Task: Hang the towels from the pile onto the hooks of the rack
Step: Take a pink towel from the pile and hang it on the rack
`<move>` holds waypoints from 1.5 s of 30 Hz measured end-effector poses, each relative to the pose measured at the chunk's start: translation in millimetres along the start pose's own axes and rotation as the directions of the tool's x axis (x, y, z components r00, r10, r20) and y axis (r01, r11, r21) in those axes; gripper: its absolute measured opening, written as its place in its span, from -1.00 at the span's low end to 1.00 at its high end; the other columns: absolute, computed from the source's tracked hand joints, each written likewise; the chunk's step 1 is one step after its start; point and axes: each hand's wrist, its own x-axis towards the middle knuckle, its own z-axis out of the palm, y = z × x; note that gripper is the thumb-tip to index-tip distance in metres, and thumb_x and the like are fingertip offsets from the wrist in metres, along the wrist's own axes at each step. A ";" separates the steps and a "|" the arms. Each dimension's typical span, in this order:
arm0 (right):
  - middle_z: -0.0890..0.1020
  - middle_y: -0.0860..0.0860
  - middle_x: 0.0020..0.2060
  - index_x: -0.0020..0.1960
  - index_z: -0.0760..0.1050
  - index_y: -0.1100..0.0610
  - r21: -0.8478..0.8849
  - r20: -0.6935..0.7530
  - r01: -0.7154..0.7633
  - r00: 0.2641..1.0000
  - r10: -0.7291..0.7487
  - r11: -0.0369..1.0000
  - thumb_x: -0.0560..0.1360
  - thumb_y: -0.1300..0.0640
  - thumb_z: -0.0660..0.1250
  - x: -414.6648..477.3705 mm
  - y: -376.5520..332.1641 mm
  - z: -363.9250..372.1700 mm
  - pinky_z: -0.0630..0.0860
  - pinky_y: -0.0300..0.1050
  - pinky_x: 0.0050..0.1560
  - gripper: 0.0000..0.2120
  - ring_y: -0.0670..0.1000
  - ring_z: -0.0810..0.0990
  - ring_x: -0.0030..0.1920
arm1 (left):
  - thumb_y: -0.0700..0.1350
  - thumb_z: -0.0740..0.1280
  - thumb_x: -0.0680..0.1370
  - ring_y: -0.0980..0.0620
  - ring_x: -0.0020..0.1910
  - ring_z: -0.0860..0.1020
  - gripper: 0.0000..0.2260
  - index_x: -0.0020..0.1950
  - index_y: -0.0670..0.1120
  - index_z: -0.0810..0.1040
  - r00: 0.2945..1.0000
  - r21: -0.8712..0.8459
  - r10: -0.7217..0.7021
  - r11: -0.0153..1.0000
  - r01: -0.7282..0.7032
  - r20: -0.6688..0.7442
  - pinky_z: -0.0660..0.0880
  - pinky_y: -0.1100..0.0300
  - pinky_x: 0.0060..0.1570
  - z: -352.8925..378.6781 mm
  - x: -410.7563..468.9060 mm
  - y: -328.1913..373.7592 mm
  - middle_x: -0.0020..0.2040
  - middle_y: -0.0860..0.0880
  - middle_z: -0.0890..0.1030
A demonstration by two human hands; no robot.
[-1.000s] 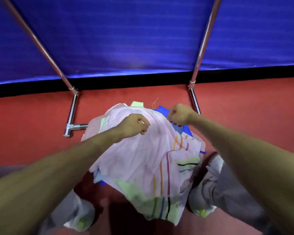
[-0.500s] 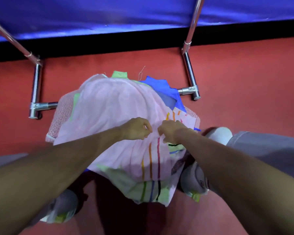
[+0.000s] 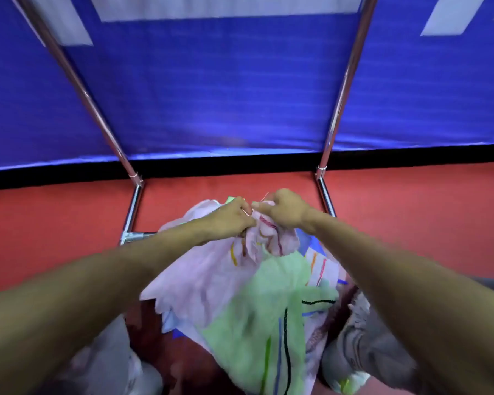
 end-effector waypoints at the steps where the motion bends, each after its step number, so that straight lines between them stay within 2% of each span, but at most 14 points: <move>1: 0.34 0.07 -0.40 -0.45 0.28 0.10 0.047 -0.034 0.027 0.999 -0.026 0.999 0.56 -0.06 0.29 -1.0 -10.4 -5.1 0.24 -0.10 -0.34 -0.53 0.02 0.26 -0.29 | -0.23 0.29 0.52 0.01 -0.19 0.47 -0.88 0.01 -0.11 0.38 0.999 0.008 0.030 1.000 -0.029 -0.021 0.44 0.12 -0.16 -12.1 -5.9 10.6 -0.17 -0.10 0.51; 10: 0.53 0.09 -0.42 -0.26 0.59 0.28 0.386 -0.240 0.364 0.927 -0.289 0.847 0.54 -0.04 0.33 -42.5 -136.0 -67.6 0.40 -0.17 -0.29 -0.60 -0.03 0.45 -0.36 | -0.06 0.36 0.53 0.06 -0.18 0.52 -0.83 -0.02 -0.15 0.55 0.882 0.158 0.336 0.941 -0.299 -0.330 0.48 0.03 -0.09 -103.2 -81.1 68.6 -0.11 -0.07 0.64; 14: 0.53 0.04 -0.44 -0.36 0.50 0.17 0.445 -0.347 0.463 0.878 -0.329 0.767 0.52 -0.04 0.36 -55.2 -161.4 -77.8 0.43 -0.19 -0.31 -0.63 -0.07 0.47 -0.40 | 0.10 0.28 0.55 0.05 -0.17 0.52 -0.69 -0.03 -0.16 0.58 0.838 0.233 0.443 0.894 -0.384 -0.319 0.49 -0.09 -0.06 -121.1 -104.5 77.9 -0.09 -0.19 0.65; 18: 0.44 0.08 -0.42 -0.36 0.45 0.19 0.515 -0.484 0.526 0.830 -0.278 0.676 0.51 -0.01 0.37 -48.3 -176.5 -89.3 0.35 -0.18 -0.35 -0.63 -0.05 0.40 -0.38 | 0.03 0.27 0.58 0.11 -0.30 0.38 -0.65 -0.23 -0.24 0.48 0.754 0.130 0.420 0.901 -0.414 -0.505 0.32 0.13 -0.29 -133.6 -107.0 97.9 -0.31 -0.06 0.48; 23: 0.40 0.09 -0.37 -0.23 0.44 0.45 0.359 -0.514 0.552 0.790 -0.334 0.753 0.49 -0.09 0.38 -47.7 -173.2 -100.5 0.28 -0.12 -0.29 -0.45 -0.01 0.34 -0.32 | -0.01 0.16 0.64 -0.06 -0.16 0.58 -0.61 0.08 -0.35 0.55 0.821 -0.406 0.334 0.744 -0.531 -0.463 0.49 0.07 -0.06 -133.5 -120.8 110.8 -0.11 -0.15 0.61; 27: 0.42 0.01 -0.40 -0.28 0.51 0.33 0.246 -0.409 0.490 0.835 -0.368 0.836 0.49 -0.11 0.36 -59.0 -166.6 -92.9 0.30 -0.17 -0.29 -0.52 -0.08 0.34 -0.34 | -0.01 0.18 0.61 -0.35 0.19 0.50 -0.51 0.25 -0.45 0.39 0.902 -0.683 0.272 0.589 -0.432 -0.335 0.41 -0.19 0.28 -145.5 -123.3 106.1 0.23 -0.45 0.46; 32: 0.32 -0.14 -0.51 -0.39 0.42 0.12 0.027 -0.292 0.398 0.880 -0.373 0.917 0.49 -0.10 0.36 -64.5 -155.0 -90.6 0.21 -0.29 -0.43 -0.60 -0.15 0.24 -0.46 | -0.10 0.12 0.64 0.01 -0.45 0.57 -0.61 -0.32 -0.16 0.53 0.914 -0.760 0.097 0.525 -0.384 -0.395 0.55 0.24 -0.40 -144.7 -120.4 103.5 -0.45 -0.08 0.56; 34: 0.31 -0.11 -0.55 -0.44 0.32 0.10 -0.109 -0.252 0.343 0.898 -0.360 0.933 0.49 -0.10 0.36 -62.6 -146.5 -94.7 0.20 -0.27 -0.44 -0.55 -0.12 0.25 -0.48 | -0.29 0.16 0.62 0.11 -0.60 0.49 -0.67 -0.35 -0.20 0.44 0.894 -0.674 0.038 0.643 -0.364 -0.446 0.44 0.34 -0.54 -143.8 -126.5 105.6 -0.61 -0.03 0.49; 36: 0.32 -0.08 -0.49 -0.42 0.28 0.10 -0.284 -0.155 0.302 0.922 -0.354 0.910 0.50 -0.11 0.34 -62.0 -138.8 -95.4 0.25 -0.13 -0.34 -0.54 -0.07 0.27 -0.41 | -0.51 0.11 0.55 0.15 -0.78 0.36 -0.64 -0.35 -0.16 0.37 0.894 -0.747 -0.164 0.623 -0.234 -0.417 0.27 0.42 -0.69 -141.3 -145.2 114.2 -0.80 -0.01 0.29; 39: 0.49 0.02 -0.34 -0.27 0.43 0.18 -0.458 0.041 0.313 0.943 -0.331 0.832 0.54 -0.08 0.30 -62.4 -129.3 -88.4 0.35 -0.06 -0.21 -0.64 -0.01 0.40 -0.27 | -0.28 0.16 0.63 0.09 -0.72 0.37 -0.62 -0.40 -0.13 0.32 0.877 -0.804 -0.123 0.475 -0.358 -0.464 0.35 0.40 -0.61 -157.2 -134.8 107.4 -0.64 0.00 0.39; 40: 0.55 0.06 -0.29 -0.18 0.50 0.23 -0.378 0.072 0.337 0.939 -0.336 0.862 0.54 -0.07 0.31 -62.8 -127.4 -85.5 0.41 -0.05 -0.17 -0.65 -0.02 0.44 -0.24 | -0.14 0.18 0.63 0.05 -0.61 0.44 -0.62 -0.39 -0.14 0.35 0.873 -0.847 -0.126 0.338 -0.409 -0.472 0.46 0.32 -0.46 -161.3 -133.4 103.0 -0.52 -0.05 0.43; 41: 0.60 0.07 -0.25 -0.12 0.54 0.26 -0.205 0.077 0.345 0.939 -0.336 0.916 0.53 -0.06 0.33 -64.3 -128.3 -83.6 0.45 -0.03 -0.15 -0.65 -0.03 0.47 -0.23 | -0.08 0.18 0.63 0.02 -0.52 0.48 -0.64 -0.37 -0.13 0.40 0.859 -0.836 -0.121 0.332 -0.437 -0.497 0.50 0.23 -0.36 -162.7 -132.1 100.1 -0.44 -0.09 0.44; 43: 0.64 0.08 -0.21 -0.06 0.60 0.26 0.216 0.026 0.330 0.939 -0.343 0.919 0.52 0.00 0.36 -69.7 -135.5 -85.3 0.48 -0.04 -0.15 -0.70 -0.03 0.52 -0.21 | -0.14 0.26 0.58 -0.04 -0.38 0.46 -0.72 -0.33 -0.16 0.45 0.787 -0.722 -0.142 0.519 -0.457 -0.600 0.44 0.12 -0.24 -160.0 -130.5 98.5 -0.38 -0.12 0.45; 45: 0.67 0.12 -0.19 -0.03 0.62 0.27 0.497 -0.059 0.289 0.952 -0.300 0.818 0.54 0.09 0.35 -73.3 -143.0 -90.2 0.53 -0.10 -0.19 -0.78 -0.01 0.59 -0.23 | -0.22 0.31 0.51 -0.05 -0.25 0.46 -0.83 -0.26 -0.24 0.54 0.691 -0.420 0.023 0.779 -0.466 -0.722 0.40 0.10 -0.19 -151.8 -128.1 97.5 -0.29 -0.16 0.50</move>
